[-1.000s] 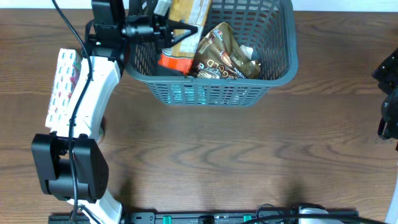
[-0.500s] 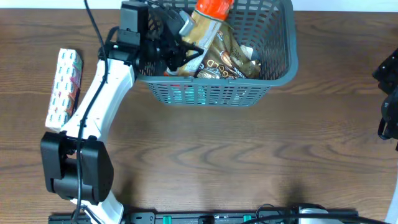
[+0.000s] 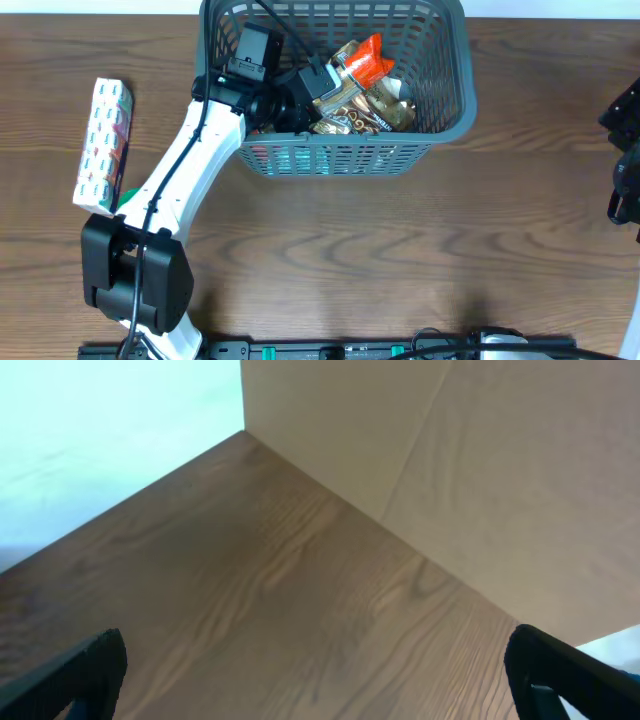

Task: Pack container
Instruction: 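Lower the pasta into the basket, open the left gripper and withdraw, then reach the left gripper to the white Kleenex tissue pack and grasp it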

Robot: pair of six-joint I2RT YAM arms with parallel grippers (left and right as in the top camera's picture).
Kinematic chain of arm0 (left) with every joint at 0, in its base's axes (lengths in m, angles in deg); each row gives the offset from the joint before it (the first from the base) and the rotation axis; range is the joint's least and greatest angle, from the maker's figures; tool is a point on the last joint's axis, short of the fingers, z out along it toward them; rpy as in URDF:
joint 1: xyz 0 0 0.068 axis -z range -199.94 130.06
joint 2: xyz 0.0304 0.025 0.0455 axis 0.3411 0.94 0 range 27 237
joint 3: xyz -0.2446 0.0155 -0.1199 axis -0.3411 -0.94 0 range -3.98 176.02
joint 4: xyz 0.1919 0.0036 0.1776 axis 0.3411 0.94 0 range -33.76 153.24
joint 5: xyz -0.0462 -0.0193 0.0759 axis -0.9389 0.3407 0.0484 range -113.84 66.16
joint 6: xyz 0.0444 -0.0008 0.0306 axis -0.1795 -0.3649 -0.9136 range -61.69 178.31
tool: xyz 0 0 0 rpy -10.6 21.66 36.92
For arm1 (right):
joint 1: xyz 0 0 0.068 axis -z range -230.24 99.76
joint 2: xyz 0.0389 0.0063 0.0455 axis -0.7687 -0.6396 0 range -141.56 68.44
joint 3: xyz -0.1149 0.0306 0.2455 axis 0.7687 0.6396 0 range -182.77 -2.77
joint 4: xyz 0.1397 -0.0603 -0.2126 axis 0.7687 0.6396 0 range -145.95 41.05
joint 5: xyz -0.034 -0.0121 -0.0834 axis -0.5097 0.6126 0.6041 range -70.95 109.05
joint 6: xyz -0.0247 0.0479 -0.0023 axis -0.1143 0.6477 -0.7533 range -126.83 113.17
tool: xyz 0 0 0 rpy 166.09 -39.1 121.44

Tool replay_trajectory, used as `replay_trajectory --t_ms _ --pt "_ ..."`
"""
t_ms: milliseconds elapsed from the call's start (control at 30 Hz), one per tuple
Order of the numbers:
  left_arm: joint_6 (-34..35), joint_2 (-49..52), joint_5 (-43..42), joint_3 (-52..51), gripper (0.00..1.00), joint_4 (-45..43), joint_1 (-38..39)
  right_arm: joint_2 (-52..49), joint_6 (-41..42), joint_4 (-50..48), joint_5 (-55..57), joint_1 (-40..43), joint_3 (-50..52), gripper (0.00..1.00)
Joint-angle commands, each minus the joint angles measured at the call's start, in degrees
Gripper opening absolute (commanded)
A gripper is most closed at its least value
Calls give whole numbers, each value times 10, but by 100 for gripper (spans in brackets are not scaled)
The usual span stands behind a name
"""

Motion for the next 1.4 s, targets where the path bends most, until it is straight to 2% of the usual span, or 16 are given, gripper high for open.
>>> replay_trajectory --t_ms 0,67,100,367,500,667,767,833,1000,1200,1367 --pt "-17 -24 3 34 50 -7 -4 1 6 1 10 3 -3 99" --pt "-17 -24 3 34 90 -11 -4 1 7 1 10 3 -3 99" --pt "-17 -24 3 35 99 -14 -4 1 6 1 10 3 -3 99" --pt "47 -24 24 82 98 -46 -6 1 6 1 10 3 -3 99" --pt "124 -25 126 145 98 -31 -6 1 6 1 10 3 -3 99" --pt "135 -36 231 216 98 44 -28 1 6 1 10 3 -3 99" --pt "144 -54 276 242 98 87 -59 1 6 1 10 3 -3 99" --pt "174 -74 299 246 98 104 -89 1 6 1 10 3 -3 99" --pt "245 -121 303 246 99 150 -193 1 6 1 10 3 -3 99" --pt "246 -127 302 245 99 214 -305 1 6 1 10 3 -3 99" --pt "246 -107 302 234 99 254 -352 1 6 1 10 3 -3 99"
